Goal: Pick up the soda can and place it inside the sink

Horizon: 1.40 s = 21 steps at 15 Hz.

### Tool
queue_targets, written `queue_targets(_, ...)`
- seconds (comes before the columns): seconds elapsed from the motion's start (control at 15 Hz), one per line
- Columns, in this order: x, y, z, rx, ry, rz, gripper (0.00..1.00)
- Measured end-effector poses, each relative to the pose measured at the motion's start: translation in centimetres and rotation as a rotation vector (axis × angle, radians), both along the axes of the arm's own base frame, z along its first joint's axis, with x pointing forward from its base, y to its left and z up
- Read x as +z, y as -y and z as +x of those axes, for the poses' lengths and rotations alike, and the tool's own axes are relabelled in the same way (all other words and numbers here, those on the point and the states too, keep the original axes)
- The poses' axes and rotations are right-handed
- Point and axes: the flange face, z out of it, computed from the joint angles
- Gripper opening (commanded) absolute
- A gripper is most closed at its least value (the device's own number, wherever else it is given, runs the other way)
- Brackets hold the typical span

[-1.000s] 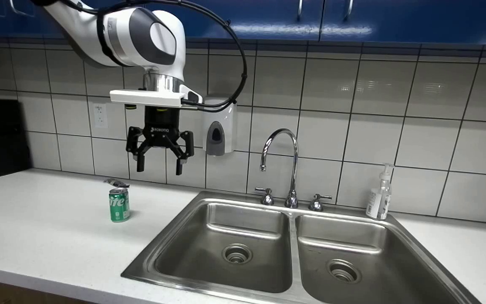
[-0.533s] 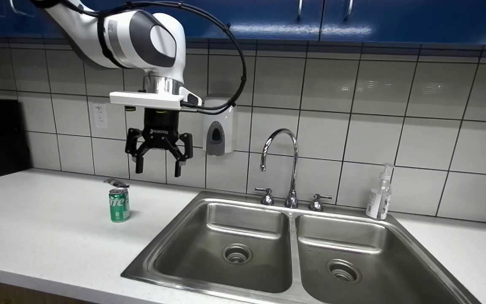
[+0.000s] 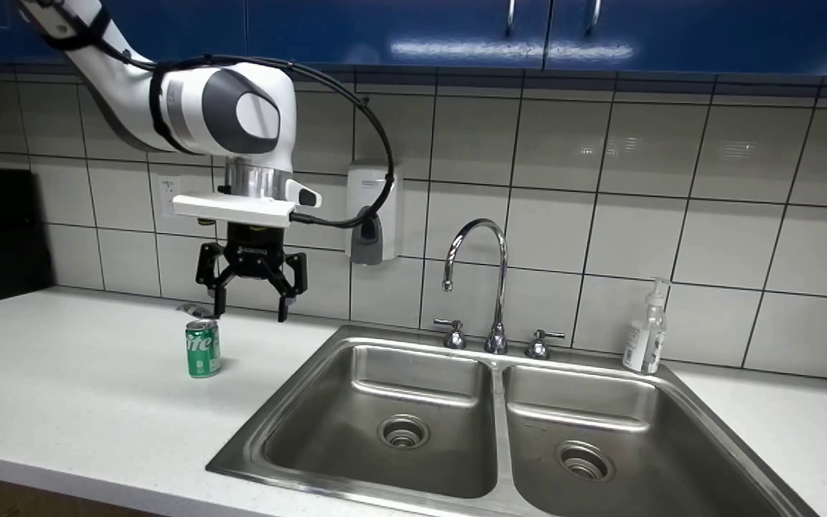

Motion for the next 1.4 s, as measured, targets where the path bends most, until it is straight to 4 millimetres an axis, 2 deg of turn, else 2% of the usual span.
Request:
queue_targets(0.33,-1.5,-3.2,1.2,0.113,0.042,0.028,1.00)
queue_targets(0.87,-3.1,-8.9,1.8,0.303,0.056,0.038,1.00)
queue_targets(1.4,-8.1,-12.7,3.2,0.382,0.079,0.028,1.00)
